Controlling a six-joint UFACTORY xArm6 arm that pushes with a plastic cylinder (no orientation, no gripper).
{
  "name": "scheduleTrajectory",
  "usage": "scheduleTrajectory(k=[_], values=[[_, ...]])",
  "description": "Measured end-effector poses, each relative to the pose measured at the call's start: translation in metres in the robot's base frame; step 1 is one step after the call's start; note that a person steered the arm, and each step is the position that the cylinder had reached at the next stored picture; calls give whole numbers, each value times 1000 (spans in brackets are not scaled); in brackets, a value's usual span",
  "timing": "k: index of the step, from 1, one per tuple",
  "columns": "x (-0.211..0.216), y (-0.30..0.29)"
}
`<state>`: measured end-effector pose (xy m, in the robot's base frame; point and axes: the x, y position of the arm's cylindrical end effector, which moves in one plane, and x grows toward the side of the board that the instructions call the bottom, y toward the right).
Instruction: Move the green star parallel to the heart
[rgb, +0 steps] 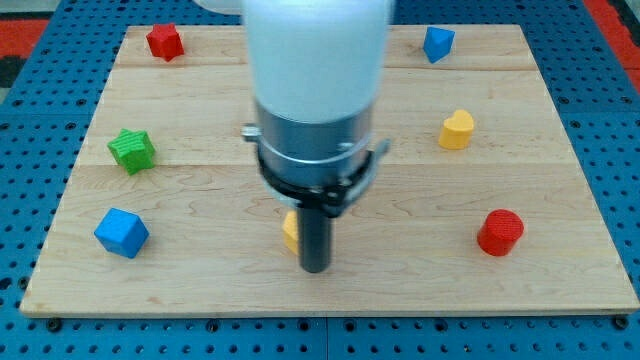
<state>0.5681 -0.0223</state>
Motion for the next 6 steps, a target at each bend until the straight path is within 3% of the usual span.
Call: scheduleTrajectory(k=[1, 3, 5, 6], values=[[16, -26], [-3, -146], [-86, -164], [-100, -213]])
